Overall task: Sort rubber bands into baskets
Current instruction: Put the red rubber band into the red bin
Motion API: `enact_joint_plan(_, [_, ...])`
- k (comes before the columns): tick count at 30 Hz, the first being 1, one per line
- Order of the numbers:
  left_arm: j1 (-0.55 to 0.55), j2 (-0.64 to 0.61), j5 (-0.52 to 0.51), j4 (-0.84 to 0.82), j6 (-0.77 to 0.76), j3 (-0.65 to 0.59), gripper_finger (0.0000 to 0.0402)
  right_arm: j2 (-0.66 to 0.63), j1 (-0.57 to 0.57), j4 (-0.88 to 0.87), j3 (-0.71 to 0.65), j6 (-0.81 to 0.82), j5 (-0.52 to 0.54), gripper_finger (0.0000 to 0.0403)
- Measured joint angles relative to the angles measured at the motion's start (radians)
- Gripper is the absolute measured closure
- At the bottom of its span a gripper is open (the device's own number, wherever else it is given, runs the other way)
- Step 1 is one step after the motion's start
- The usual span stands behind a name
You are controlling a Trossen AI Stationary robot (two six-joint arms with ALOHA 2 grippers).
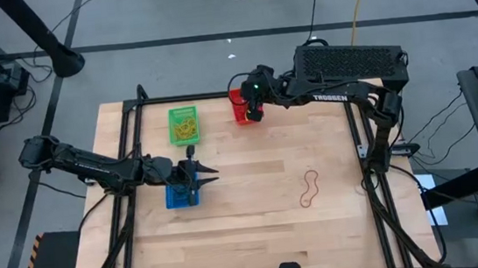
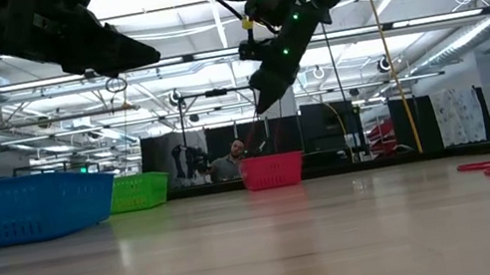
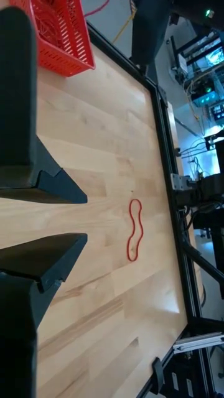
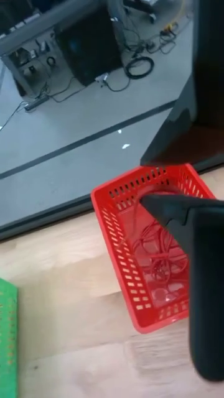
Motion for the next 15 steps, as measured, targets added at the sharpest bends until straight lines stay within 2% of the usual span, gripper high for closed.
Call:
enact_joint_plan(9, [0.0, 0.0, 0.0, 0.0, -0.005, 0.0, 0.0306, 0.0, -0.008, 0.0, 0.0, 0.09, 0.001, 0.0257])
enact_joint_plan(15, [0.0, 0.0, 0.0, 0.0, -0.006, 0.0, 0.0306, 0.0, -0.031, 0.0, 0.0, 0.209, 0.001, 0.0226])
